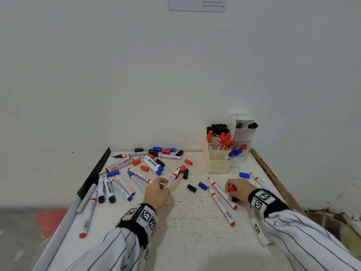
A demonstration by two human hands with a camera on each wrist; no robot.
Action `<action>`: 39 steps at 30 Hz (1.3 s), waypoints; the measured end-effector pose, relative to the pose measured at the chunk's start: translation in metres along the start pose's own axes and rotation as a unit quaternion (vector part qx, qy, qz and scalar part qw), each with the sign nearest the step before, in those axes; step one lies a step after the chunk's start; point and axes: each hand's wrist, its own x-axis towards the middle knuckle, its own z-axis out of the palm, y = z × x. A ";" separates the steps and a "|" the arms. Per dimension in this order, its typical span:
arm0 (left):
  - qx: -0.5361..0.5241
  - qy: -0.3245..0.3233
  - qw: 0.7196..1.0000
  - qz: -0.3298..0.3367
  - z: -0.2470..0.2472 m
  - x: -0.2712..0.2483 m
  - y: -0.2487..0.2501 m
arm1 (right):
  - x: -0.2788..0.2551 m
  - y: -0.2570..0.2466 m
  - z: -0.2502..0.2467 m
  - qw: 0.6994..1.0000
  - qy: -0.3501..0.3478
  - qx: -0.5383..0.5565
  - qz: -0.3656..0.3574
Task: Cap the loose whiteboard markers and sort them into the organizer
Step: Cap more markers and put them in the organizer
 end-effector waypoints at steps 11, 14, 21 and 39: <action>0.021 -0.024 0.999 -0.006 0.004 0.003 -0.003 | 0.014 -0.023 0.001 0.977 0.132 0.151 -0.067; 0.034 -0.047 0.998 -0.004 0.005 0.001 -0.004 | 0.011 -0.025 0.002 0.974 0.150 0.165 -0.045; 0.006 -0.086 0.996 0.027 0.013 -0.009 -0.001 | 0.000 -0.050 0.010 0.963 0.131 0.204 -0.115; 0.039 -0.033 0.992 0.115 -0.018 -0.028 -0.001 | 0.005 -0.115 0.022 0.966 0.095 0.222 -0.090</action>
